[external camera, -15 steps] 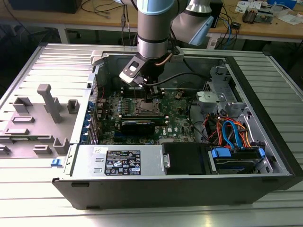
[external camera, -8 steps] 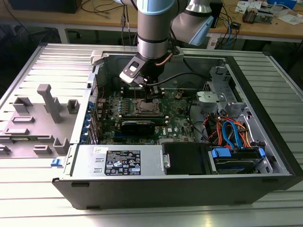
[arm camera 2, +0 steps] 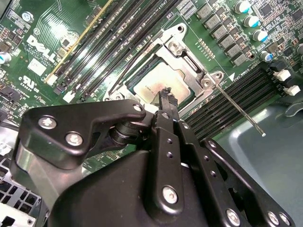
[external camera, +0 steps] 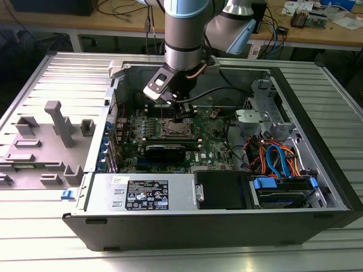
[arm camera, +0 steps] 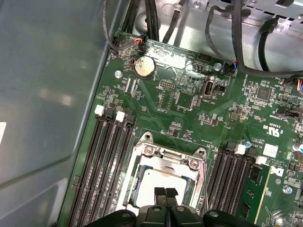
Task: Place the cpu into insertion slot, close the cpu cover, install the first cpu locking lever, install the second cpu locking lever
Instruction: 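Install the first cpu locking lever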
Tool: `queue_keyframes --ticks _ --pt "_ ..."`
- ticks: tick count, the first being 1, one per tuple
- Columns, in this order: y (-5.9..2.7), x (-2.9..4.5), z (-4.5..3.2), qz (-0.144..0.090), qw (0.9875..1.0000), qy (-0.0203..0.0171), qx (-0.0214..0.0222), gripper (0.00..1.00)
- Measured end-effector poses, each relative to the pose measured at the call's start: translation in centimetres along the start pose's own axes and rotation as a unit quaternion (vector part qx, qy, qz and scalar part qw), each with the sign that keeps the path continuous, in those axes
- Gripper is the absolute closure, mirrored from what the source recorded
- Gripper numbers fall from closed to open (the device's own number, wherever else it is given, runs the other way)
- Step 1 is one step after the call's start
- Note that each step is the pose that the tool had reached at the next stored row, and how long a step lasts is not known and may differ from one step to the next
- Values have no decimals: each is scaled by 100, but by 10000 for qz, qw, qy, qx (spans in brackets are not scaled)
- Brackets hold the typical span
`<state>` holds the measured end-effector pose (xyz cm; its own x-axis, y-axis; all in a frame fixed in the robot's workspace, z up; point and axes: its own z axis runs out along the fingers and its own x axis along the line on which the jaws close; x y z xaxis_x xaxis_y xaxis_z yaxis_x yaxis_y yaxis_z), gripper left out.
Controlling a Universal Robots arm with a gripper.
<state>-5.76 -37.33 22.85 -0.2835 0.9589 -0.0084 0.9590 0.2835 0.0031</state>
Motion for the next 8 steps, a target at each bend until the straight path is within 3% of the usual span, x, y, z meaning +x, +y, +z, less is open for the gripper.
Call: queue_keyframes --ticks 8 --pt "0 0 0 -40 10000 0 -1 89"
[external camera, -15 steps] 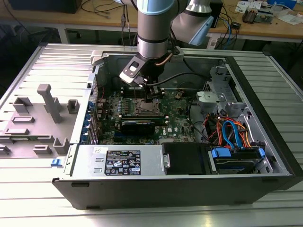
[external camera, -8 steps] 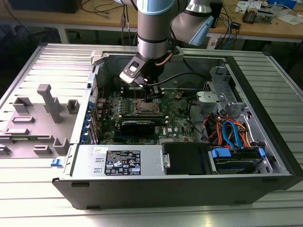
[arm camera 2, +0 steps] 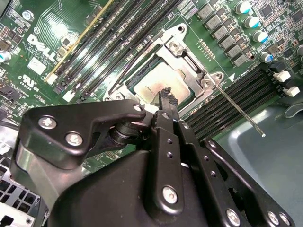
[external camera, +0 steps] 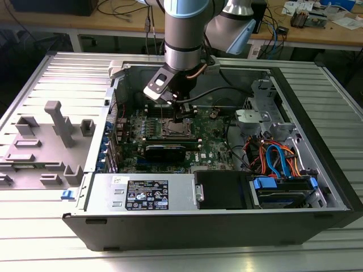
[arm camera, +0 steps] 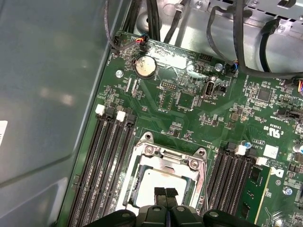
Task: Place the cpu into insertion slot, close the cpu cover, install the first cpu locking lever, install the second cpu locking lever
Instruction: 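Install the first cpu locking lever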
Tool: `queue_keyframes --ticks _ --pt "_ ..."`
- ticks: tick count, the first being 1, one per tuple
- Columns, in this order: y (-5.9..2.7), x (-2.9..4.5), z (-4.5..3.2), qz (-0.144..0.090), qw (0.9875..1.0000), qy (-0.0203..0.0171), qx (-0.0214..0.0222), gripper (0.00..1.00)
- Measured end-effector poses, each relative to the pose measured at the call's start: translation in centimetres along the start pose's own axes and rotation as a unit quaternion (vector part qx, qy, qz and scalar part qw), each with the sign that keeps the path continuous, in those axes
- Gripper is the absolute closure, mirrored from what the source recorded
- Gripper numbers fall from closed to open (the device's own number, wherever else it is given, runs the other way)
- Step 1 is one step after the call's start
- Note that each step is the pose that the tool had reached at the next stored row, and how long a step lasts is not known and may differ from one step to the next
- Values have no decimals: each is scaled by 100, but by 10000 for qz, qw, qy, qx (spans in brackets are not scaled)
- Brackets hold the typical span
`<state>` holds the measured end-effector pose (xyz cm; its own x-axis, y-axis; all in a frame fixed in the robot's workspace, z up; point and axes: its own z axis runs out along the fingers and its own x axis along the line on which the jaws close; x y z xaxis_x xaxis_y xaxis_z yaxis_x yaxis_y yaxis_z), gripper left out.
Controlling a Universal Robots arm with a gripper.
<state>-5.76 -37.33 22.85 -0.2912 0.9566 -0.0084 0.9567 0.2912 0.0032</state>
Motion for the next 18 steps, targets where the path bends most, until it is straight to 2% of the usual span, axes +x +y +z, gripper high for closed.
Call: queue_keyframes --ticks 18 --pt "0 0 0 -76 10000 0 0 89"
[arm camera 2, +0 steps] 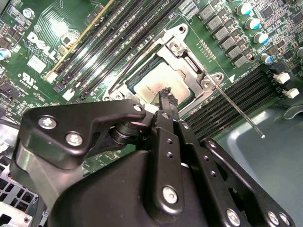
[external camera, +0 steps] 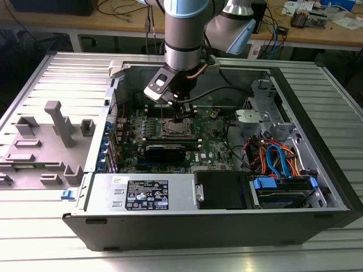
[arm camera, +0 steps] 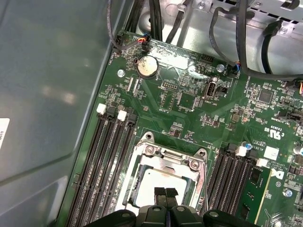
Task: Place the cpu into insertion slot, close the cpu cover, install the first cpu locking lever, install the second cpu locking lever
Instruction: 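Install the first cpu locking lever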
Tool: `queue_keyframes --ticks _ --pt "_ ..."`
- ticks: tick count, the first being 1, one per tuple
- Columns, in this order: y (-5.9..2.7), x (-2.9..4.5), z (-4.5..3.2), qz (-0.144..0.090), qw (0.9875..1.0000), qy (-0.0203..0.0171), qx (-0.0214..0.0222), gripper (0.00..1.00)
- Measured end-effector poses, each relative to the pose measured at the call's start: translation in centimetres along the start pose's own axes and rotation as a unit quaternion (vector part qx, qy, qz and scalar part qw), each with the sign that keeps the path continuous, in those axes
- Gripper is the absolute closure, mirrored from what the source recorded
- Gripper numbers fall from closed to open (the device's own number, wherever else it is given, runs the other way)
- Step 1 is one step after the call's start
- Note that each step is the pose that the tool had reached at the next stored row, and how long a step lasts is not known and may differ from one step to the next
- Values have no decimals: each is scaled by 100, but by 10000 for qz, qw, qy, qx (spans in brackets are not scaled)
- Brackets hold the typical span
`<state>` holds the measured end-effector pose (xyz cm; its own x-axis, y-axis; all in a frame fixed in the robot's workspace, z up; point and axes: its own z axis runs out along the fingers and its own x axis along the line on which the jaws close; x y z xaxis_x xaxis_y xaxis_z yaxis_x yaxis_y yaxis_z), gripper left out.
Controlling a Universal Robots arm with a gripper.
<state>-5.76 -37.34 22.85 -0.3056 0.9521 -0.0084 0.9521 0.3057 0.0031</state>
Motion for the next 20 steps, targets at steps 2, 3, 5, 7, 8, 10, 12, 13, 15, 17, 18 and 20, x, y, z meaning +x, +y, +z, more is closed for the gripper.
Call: queue_keyframes --ticks 2,3,5,7,8,10,12,13,15,17,18,20 --pt "0 0 0 -10 10000 0 0 89" --pt "0 0 0 -13 10000 0 0 89" --pt "0 0 0 -22 10000 0 0 89" --pt "0 0 0 -31 10000 0 0 89" --pt "0 0 0 -34 10000 0 0 89" --pt "0 0 0 -46 10000 0 -1 89" --pt "0 0 0 -55 10000 0 -1 89" --pt "0 0 0 -60 10000 0 -1 89" --pt "0 0 0 -67 10000 0 -1 89" --pt "0 0 0 -74 10000 0 0 89" --pt "0 0 0 -78 10000 1 -1 89" --pt "0 0 0 -87 10000 0 -1 89"
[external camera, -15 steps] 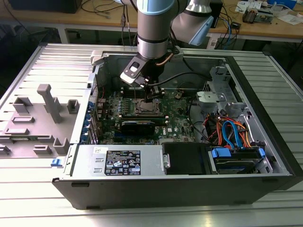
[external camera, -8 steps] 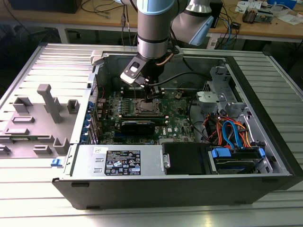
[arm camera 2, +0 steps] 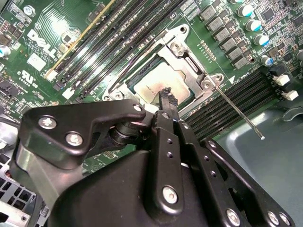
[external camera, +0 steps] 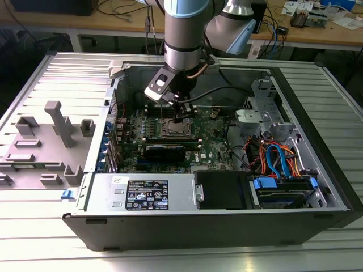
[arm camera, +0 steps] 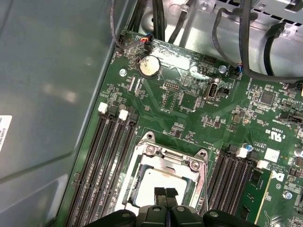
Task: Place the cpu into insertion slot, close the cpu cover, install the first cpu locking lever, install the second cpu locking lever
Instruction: 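Install the first cpu locking lever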
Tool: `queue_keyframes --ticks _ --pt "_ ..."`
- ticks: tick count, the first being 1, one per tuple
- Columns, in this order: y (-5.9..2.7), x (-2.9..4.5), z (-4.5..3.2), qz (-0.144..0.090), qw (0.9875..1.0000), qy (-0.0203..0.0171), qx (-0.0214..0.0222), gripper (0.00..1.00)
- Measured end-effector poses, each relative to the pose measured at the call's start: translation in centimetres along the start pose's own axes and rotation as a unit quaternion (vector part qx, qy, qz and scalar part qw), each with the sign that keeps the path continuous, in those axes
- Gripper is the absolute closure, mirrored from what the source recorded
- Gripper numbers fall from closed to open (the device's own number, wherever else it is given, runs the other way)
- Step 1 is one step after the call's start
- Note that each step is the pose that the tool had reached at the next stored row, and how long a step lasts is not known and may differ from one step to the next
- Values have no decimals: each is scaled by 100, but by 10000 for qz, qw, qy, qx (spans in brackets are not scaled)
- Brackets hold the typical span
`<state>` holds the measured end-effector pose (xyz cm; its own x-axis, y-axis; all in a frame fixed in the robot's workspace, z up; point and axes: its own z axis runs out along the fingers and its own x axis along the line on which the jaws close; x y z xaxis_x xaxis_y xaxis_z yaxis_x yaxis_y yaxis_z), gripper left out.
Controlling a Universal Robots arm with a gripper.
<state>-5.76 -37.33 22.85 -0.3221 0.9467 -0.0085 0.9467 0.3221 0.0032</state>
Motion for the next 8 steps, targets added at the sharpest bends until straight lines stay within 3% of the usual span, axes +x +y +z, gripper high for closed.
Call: queue_keyframes --ticks 8 --pt "0 0 0 -46 10000 0 0 89"
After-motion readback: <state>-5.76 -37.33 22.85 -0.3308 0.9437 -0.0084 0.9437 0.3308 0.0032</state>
